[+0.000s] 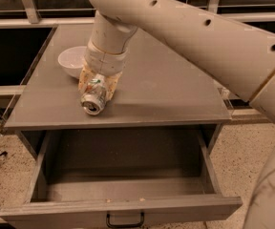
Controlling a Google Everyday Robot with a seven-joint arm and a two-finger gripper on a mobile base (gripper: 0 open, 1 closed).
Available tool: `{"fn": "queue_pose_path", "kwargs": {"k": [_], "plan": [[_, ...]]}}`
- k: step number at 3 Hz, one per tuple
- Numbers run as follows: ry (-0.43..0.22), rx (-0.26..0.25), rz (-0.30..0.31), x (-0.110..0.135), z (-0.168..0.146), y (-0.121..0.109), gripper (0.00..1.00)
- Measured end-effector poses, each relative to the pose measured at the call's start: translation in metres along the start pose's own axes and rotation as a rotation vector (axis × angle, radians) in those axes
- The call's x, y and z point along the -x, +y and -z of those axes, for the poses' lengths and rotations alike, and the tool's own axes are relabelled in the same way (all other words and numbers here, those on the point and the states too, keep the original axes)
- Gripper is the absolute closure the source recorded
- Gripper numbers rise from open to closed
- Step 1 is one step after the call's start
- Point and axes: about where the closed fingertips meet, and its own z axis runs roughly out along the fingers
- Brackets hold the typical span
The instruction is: Place 7up can into top drawer
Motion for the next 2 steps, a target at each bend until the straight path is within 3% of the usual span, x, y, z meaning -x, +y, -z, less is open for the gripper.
{"fn": "queue_pose_path", "kwargs": {"k": [2], "plan": [[-0.003,0.006,0.005,0.0001,-0.0008,-0.0038,0.28]]}}
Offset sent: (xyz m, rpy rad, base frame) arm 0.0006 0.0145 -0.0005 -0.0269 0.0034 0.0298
